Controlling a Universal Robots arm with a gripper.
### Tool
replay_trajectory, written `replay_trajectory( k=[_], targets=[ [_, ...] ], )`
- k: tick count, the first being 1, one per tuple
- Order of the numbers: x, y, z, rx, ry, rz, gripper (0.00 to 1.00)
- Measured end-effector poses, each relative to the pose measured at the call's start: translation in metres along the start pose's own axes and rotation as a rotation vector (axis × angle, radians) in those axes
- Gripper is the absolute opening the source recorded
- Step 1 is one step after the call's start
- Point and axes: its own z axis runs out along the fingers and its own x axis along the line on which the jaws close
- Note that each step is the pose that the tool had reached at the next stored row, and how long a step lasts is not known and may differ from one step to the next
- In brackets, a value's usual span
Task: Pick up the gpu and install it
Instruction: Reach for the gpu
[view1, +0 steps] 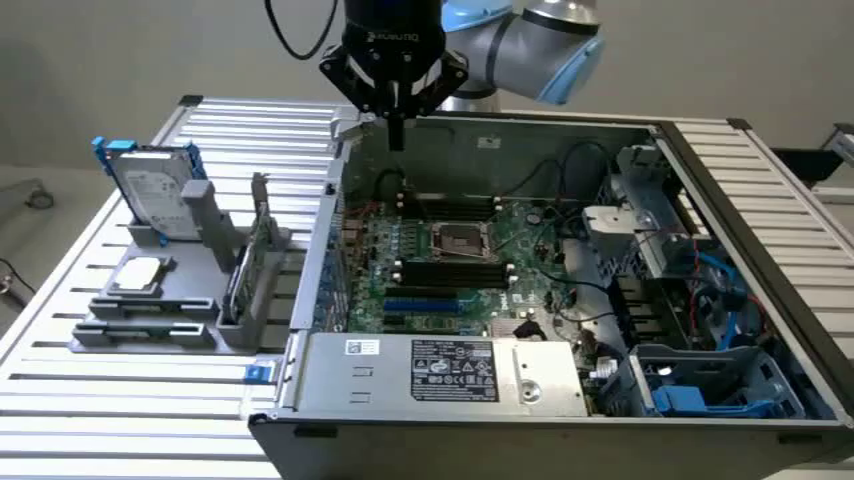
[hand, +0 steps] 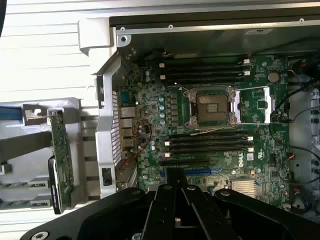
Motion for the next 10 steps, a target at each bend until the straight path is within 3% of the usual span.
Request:
replay_trajectory(
  k=[7,10],
  targets=[
    [0.0001,0.0000,0.0000,0.0000,0.0001,0.000,0.11],
    [0.0099,-0.0007,-0.0003,0.0002,0.0015,0.000,0.11]
  ],
)
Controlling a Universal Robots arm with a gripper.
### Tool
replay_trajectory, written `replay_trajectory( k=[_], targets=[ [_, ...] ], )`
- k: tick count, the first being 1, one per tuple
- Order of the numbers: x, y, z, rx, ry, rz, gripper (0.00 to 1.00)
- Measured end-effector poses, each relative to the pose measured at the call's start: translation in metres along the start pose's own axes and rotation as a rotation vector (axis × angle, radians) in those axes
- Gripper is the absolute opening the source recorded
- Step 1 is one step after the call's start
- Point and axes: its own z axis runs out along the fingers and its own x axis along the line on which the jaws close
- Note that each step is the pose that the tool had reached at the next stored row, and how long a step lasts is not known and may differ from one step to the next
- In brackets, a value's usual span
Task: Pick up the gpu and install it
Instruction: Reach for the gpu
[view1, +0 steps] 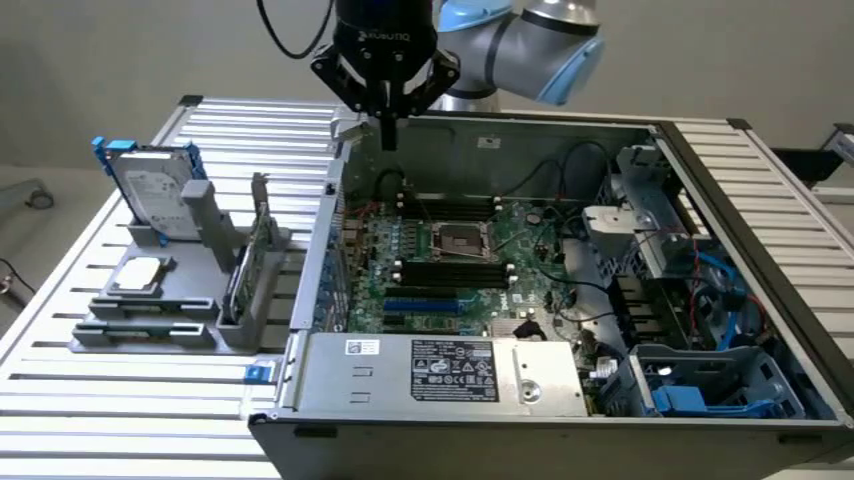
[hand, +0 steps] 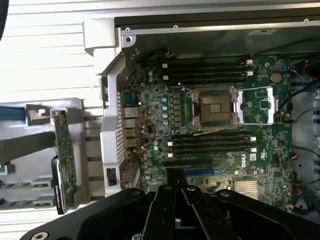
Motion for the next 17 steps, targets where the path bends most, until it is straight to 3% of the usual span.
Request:
replay_trajectory(
  k=[5,11,17],
  targets=[
    [0.023,-0.0015,0.0000,0.0006,0.0099,0.001,0.11],
    [0.050,-0.0025,0.0019,0.0026,0.0348,0.002,0.11],
    [0.077,-0.0045,0.0074,0.0044,0.0369,0.002,0.11]
  ],
)
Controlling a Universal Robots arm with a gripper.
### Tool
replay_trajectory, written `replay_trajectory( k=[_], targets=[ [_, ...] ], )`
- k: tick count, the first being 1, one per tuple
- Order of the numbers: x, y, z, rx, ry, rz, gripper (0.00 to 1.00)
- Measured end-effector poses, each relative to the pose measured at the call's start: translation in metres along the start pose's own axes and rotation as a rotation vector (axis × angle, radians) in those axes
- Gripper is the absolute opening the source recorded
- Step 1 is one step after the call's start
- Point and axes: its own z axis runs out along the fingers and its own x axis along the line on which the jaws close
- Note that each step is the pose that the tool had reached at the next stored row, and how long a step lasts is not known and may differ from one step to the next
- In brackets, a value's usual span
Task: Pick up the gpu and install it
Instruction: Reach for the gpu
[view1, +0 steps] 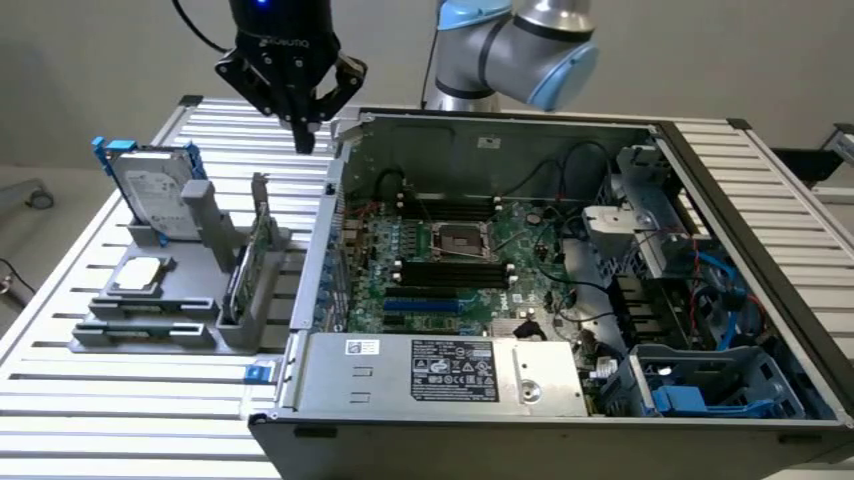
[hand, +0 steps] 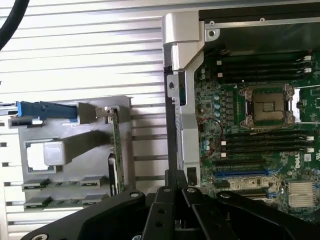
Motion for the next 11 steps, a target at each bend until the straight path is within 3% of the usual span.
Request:
replay_trajectory(
  k=[8,11],
  targets=[
    [0.036,-0.0031,0.0098,0.0067,-0.0004,0.000,0.11],
    [0.045,-0.0038,0.0132,0.0083,-0.0005,-0.004,0.11]
  ],
)
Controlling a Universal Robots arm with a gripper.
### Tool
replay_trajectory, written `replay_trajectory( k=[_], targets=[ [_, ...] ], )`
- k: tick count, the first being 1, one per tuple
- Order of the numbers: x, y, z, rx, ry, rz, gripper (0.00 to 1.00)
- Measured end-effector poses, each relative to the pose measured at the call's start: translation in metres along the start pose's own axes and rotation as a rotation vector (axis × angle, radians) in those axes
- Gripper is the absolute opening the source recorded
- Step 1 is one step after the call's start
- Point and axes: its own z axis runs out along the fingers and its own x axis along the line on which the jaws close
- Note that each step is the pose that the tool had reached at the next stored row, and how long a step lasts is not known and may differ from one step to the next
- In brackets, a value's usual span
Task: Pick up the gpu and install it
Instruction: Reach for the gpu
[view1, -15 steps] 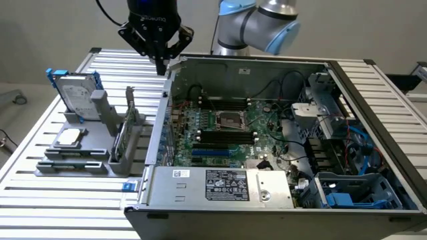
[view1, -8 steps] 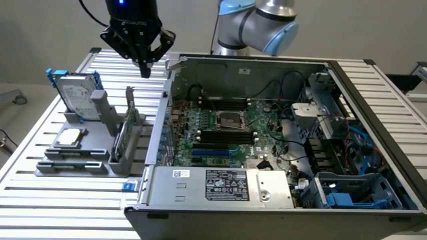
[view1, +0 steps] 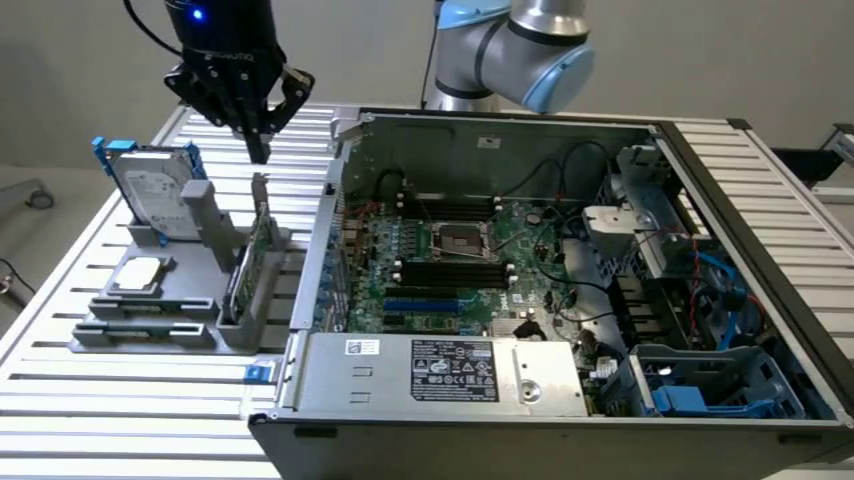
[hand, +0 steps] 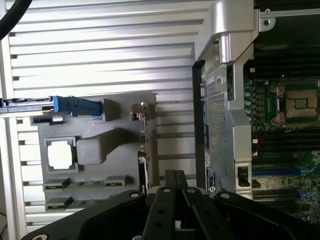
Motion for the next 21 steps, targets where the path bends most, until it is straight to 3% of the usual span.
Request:
replay_trajectory(
  k=[6,14,17,21],
  targets=[
    [0.006,-0.0007,0.0063,0.0012,0.0009,-0.025,0.11],
    [0.007,-0.0012,0.0104,0.0033,0.0077,-0.100,0.11],
    [0.012,-0.0016,0.0116,0.0095,0.0058,-0.103,0.11],
    [0.017,-0.0026,0.0119,0.0249,0.0050,-0.106,0.11]
  ],
)
